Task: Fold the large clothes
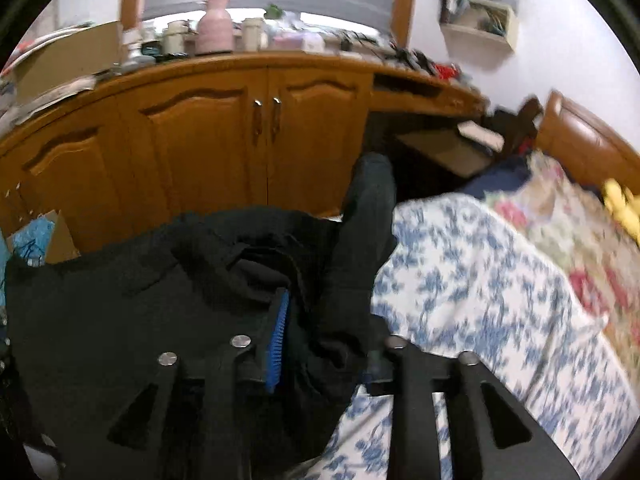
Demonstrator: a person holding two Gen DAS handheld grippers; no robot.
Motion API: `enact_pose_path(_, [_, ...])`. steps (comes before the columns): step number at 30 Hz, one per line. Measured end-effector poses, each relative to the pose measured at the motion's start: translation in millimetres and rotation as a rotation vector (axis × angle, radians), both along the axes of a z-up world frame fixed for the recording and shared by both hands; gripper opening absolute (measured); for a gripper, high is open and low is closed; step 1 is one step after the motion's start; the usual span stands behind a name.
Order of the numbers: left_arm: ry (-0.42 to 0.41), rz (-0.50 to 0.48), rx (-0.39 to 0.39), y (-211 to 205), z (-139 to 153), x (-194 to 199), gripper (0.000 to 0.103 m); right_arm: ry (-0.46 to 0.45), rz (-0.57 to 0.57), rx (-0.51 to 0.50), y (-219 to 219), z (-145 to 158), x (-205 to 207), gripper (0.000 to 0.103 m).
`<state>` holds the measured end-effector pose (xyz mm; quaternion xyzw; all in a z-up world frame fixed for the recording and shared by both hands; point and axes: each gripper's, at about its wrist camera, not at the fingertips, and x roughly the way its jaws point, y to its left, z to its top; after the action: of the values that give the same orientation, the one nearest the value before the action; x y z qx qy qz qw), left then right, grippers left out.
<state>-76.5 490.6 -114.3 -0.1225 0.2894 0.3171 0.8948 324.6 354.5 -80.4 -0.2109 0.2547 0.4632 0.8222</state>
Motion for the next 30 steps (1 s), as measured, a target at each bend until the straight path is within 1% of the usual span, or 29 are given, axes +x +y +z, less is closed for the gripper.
enact_pose_path(1, [0.002, -0.001, -0.002, 0, -2, -2, 0.004, 0.004, -0.002, -0.001, -4, -2, 2, 0.051])
enact_pose_path(2, [0.0, 0.0, -0.012, 1, -4, -4, 0.004, 0.006, -0.004, -0.001, -9, -4, 4, 0.055])
enact_pose_path(3, [0.001, 0.004, -0.021, 2, -5, -7, 0.007, 0.003, -0.008, 0.0, -12, -5, 4, 0.057])
enact_pose_path(5, [-0.002, 0.018, -0.036, 4, -7, -14, 0.012, -0.021, 0.008, 0.018, -17, -4, -1, 0.057])
enact_pose_path(6, [-0.011, 0.024, -0.043, 3, -6, -19, 0.024, -0.038, 0.017, 0.03, -20, -4, -7, 0.057])
enact_pose_path(7, [-0.019, 0.028, -0.045, 4, -6, -23, 0.041, -0.046, 0.034, 0.042, -24, -5, -13, 0.057])
enact_pose_path(8, [-0.032, 0.031, -0.045, 3, -4, -28, 0.047, -0.032, 0.073, 0.055, -28, -6, -21, 0.057])
enact_pose_path(9, [-0.045, 0.036, -0.042, 2, -2, -34, 0.057, -0.009, 0.12, 0.063, -28, -9, -28, 0.057])
enact_pose_path(10, [-0.056, 0.04, -0.04, 2, 0, -37, 0.073, 0.009, 0.156, 0.061, -26, -12, -36, 0.057])
enact_pose_path(12, [-0.083, 0.048, -0.03, 1, 7, -46, 0.086, 0.035, 0.21, 0.068, -18, -21, -53, 0.057])
enact_pose_path(14, [-0.1, 0.059, -0.014, -2, 15, -52, 0.088, 0.091, 0.282, 0.077, -8, -30, -67, 0.057])
enact_pose_path(16, [-0.105, 0.06, 0.004, -3, 23, -55, 0.092, 0.107, 0.319, 0.05, 4, -44, -80, 0.057])
enact_pose_path(19, [-0.106, 0.062, 0.031, -3, 34, -56, 0.092, 0.141, 0.322, -0.064, 32, -82, -85, 0.057])
enact_pose_path(21, [-0.109, 0.059, 0.04, -3, 39, -56, 0.092, 0.116, 0.314, -0.086, 40, -97, -87, 0.057])
enact_pose_path(22, [-0.112, 0.06, 0.047, -3, 41, -55, 0.092, 0.104, 0.31, -0.07, 39, -96, -87, 0.057])
enact_pose_path(25, [-0.101, 0.056, 0.067, -2, 43, -44, 0.092, 0.122, 0.29, -0.053, 30, -88, -88, 0.057])
enact_pose_path(28, [-0.076, 0.044, 0.063, 1, 38, -29, 0.092, 0.082, 0.288, -0.039, 9, -75, -93, 0.057])
enact_pose_path(30, [-0.052, 0.039, 0.072, 1, 33, -20, 0.092, 0.08, 0.294, -0.025, -1, -67, -104, 0.057])
